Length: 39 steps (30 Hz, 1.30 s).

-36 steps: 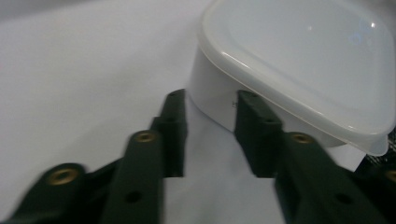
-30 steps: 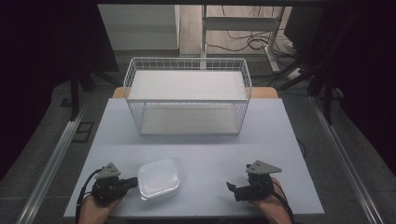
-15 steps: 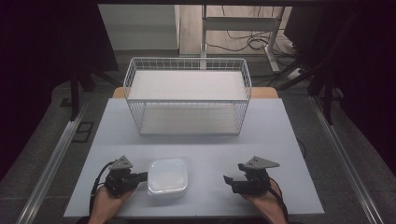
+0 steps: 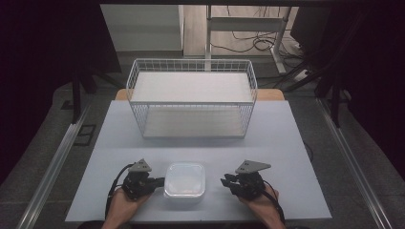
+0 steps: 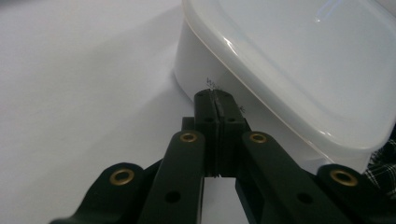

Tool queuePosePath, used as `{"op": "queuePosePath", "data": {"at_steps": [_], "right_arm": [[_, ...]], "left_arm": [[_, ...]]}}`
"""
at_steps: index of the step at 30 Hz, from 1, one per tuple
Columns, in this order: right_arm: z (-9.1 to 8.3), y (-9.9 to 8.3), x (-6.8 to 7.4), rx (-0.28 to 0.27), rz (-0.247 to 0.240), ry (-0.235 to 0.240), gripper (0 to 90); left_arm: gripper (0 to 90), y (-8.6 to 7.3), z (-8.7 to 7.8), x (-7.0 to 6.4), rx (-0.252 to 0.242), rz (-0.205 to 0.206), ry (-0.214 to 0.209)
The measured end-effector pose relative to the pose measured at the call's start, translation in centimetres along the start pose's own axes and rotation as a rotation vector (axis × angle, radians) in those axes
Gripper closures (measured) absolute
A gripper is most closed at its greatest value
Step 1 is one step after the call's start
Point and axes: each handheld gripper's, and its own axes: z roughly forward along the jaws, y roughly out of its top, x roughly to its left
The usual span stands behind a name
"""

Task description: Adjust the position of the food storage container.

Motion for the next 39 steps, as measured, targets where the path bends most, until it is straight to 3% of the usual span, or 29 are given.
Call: {"op": "queuePosePath", "data": {"at_steps": [4, 9, 12, 19, 23, 27, 28, 29, 30, 31, 33, 36, 39], "right_arm": [[0.7, 0.2, 0.6, 0.018, -0.010, 0.045, 84.4], [0.9, 0.3, 1.1, 0.030, -0.024, 0.060, 88.6], [0.8, 0.3, 0.8, 0.036, -0.018, 0.032, 88.7], [0.6, 0.2, 0.4, 0.039, -0.002, 0.015, 88.1], [0.3, 0.1, 0.3, 0.029, -0.016, -0.024, 79.1], [-0.5, -0.2, -0.4, 0.015, -0.010, -0.051, 64.7], [-0.5, -0.2, -0.4, 0.015, -0.010, -0.051, 64.7], [-0.7, -0.4, -0.9, 0.005, -0.005, -0.053, 54.2], [-0.7, -0.4, -0.9, 0.005, -0.005, -0.053, 54.2], [-0.8, -0.7, -1.3, -0.002, -0.012, -0.048, 42.5], [-0.7, -1.0, -1.5, -0.012, -0.022, -0.038, 30.9], [-0.6, -1.5, -1.9, -0.029, -0.017, -0.030, 17.7], [-0.6, -1.7, -2.0, -0.033, -0.009, -0.026, 13.0]], "left_arm": [[90.0, 0.4, 0.7, -0.5, 0.004, 0.003, -0.028], [90.0, 0.9, 1.5, -1.4, 0.004, 0.018, -0.047], [90.0, 1.3, 2.0, -1.6, 0.002, 0.020, -0.048], [89.8, 1.5, 2.3, -1.7, -0.006, 0.020, -0.054], [79.7, 1.3, 1.7, -1.4, -0.019, 0.036, -0.012], [58.2, 1.2, 0.9, -1.1, -0.048, 0.047, 0.014], [50.4, 1.2, 0.9, -1.1, -0.048, 0.047, 0.014], [44.7, 1.1, 0.6, -1.0, -0.058, 0.052, 0.019], [40.2, 1.1, 0.6, -1.0, -0.058, 0.052, 0.019], [34.2, 0.9, 0.5, -1.0, -0.066, 0.058, 0.015], [25.6, 0.6, 0.5, -0.9, -0.066, 0.053, 0.003], [15.8, 0.2, 0.5, -0.8, -0.050, 0.052, -0.002], [9.6, -0.1, 0.3, -0.7, -0.051, 0.070, 0.015]]}}
